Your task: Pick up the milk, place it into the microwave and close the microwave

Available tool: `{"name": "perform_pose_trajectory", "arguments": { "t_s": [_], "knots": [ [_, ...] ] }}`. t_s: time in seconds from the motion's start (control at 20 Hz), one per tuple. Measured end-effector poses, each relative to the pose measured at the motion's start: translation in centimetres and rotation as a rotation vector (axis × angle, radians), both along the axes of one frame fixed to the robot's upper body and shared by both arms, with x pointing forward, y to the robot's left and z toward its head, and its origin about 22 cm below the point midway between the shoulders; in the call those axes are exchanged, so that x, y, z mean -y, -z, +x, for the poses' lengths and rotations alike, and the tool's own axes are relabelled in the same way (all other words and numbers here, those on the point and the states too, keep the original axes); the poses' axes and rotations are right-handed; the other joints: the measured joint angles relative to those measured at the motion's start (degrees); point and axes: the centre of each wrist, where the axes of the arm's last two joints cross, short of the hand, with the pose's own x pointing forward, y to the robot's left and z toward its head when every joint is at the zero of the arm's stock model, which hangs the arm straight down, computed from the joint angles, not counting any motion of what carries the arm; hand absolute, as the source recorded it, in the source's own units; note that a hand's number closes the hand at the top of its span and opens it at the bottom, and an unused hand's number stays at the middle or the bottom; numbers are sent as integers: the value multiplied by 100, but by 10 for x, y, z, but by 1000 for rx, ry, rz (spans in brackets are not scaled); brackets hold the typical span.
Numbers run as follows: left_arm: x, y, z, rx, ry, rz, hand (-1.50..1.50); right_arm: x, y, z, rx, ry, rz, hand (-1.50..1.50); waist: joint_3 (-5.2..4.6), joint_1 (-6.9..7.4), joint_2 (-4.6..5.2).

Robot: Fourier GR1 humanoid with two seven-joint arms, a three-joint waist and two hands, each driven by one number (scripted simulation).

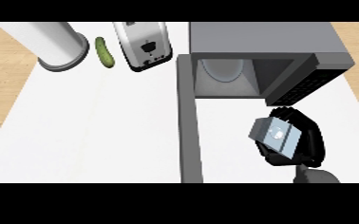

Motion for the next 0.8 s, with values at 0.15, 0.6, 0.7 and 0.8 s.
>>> {"name": "perform_pose_trajectory", "arguments": {
  "t_s": [0.15,0.6,0.7,0.8],
  "knots": [
    [-3,-2,2,0,-5,-6,-150,-17,-20,3,11,-7,-29,150,1,-4,1],
    [-6,3,5,-12,1,2,-150,-52,-60,56,-3,47,-156,150,3,46,13],
    [-4,4,4,-14,0,2,-150,-57,-67,71,-17,54,-170,150,2,54,14],
    [-6,2,5,-16,-6,5,-150,-65,-69,85,-29,64,-187,150,3,62,18]
  ]
}}
